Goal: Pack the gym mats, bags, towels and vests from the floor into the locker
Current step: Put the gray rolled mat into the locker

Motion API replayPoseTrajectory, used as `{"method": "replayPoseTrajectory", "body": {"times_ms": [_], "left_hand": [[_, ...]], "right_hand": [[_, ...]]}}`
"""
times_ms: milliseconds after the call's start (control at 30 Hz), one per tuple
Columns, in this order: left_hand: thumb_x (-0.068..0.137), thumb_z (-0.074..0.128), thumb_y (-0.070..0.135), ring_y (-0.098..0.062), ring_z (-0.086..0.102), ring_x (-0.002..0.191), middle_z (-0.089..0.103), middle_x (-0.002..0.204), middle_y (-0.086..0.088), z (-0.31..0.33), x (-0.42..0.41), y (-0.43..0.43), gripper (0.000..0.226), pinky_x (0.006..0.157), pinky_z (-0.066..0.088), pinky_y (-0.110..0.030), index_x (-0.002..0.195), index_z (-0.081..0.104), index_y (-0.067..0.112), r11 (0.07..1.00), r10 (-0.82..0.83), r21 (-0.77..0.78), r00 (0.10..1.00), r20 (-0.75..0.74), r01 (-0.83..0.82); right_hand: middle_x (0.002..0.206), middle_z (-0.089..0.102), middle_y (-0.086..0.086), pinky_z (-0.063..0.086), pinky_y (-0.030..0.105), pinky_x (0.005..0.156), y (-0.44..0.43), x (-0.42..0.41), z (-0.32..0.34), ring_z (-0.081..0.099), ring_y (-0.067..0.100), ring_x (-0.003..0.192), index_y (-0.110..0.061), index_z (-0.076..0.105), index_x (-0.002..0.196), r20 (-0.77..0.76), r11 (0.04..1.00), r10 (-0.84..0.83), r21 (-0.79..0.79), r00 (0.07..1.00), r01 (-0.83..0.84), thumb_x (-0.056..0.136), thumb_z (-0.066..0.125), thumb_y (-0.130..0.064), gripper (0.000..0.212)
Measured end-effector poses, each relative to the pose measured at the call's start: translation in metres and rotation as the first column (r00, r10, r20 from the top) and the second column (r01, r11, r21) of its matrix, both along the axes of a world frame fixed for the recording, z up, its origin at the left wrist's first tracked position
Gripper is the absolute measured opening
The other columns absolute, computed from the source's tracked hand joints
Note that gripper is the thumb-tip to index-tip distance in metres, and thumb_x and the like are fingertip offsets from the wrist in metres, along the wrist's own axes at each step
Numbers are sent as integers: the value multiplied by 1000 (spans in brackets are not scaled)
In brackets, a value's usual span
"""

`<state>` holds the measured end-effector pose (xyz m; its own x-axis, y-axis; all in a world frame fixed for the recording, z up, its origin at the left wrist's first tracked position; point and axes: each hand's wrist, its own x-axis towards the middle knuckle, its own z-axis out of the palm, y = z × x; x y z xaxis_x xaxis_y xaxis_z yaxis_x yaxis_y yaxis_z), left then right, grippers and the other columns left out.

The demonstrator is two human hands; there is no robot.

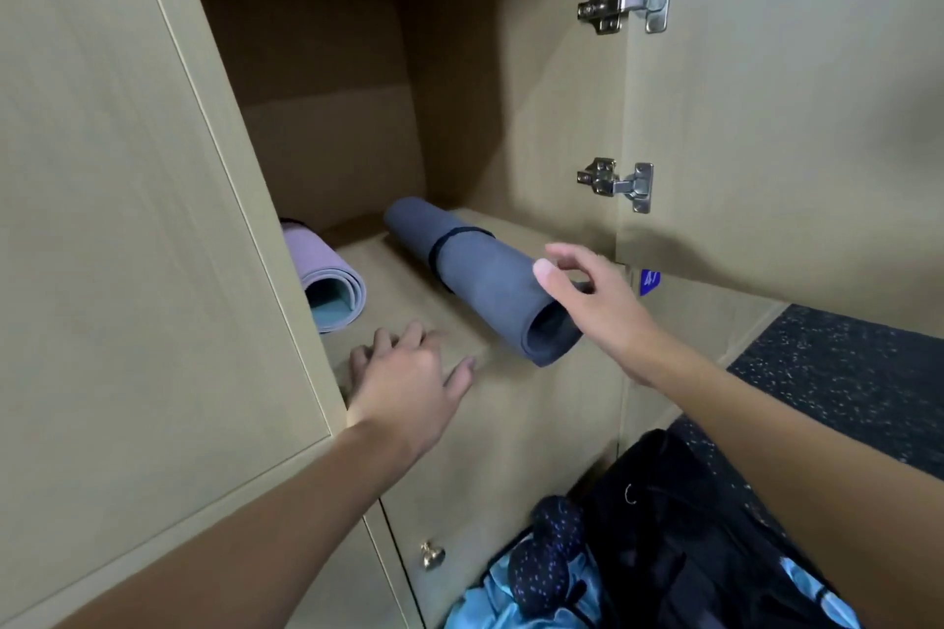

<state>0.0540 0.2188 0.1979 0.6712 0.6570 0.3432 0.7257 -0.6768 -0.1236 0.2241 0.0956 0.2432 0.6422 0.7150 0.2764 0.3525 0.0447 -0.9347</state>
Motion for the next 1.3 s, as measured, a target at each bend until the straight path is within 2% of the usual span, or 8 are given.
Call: {"method": "replayPoseTrajectory", "body": {"times_ms": [167,367,433,567,667,967,1133,1300], "left_hand": [[83,5,67,-31,51,104,60,117,4,-4,2,1,79,87,38,-43,121,62,26,998,7,64,999,52,-10],[85,15,65,-29,55,98,62,107,5,-7,2,2,68,87,39,-44,113,64,26,995,12,93,996,85,-20],[87,22,63,-29,56,91,63,99,4,-9,3,2,63,82,41,-43,107,67,24,993,13,114,996,83,-22],[88,32,61,-29,57,82,64,92,3,-12,4,4,57,74,45,-44,104,70,21,985,-4,174,996,91,-12],[88,33,60,-29,57,82,64,92,2,-14,5,4,56,73,46,-44,104,70,20,982,-6,188,996,86,-10],[87,37,56,-30,58,80,62,86,1,-13,3,1,51,70,48,-43,93,69,17,974,-13,226,994,111,-13],[88,37,55,-30,60,81,62,86,0,-14,5,2,51,70,50,-44,94,69,16,973,-26,231,992,123,-3],[87,40,54,-30,61,83,63,88,1,-16,4,4,48,68,51,-42,95,68,16,972,-23,237,991,128,-8]], "right_hand": [[117,64,-15,46,2,76,8,15,-6,59,-12,98,-25,59,131,-4,989,147,-5,989,-147,88,71,-30,44],[108,63,-24,46,3,80,56,21,-3,58,-20,89,-27,57,131,36,975,220,-14,975,-220,90,70,-33,43],[119,61,-18,40,-1,78,72,22,-3,57,-16,97,-25,54,137,90,968,252,-40,964,-249,92,67,-35,48],[152,30,0,21,8,102,83,37,-5,29,-2,135,-30,48,143,322,951,309,-121,895,-285,93,67,-32,53],[142,44,1,22,-3,96,85,45,-9,41,-8,121,-30,54,138,417,927,375,-158,828,-340,89,70,-36,51],[137,51,1,31,-4,93,132,19,-7,50,4,118,-18,53,140,357,903,427,-113,831,-415,93,68,-26,51],[128,62,-10,40,21,108,135,32,-4,55,3,121,-22,63,130,227,906,418,-41,880,-420,96,64,-27,35],[123,63,-10,38,16,101,164,25,-4,54,3,119,-24,64,125,211,888,458,-58,864,-457,95,65,-26,30]]}}
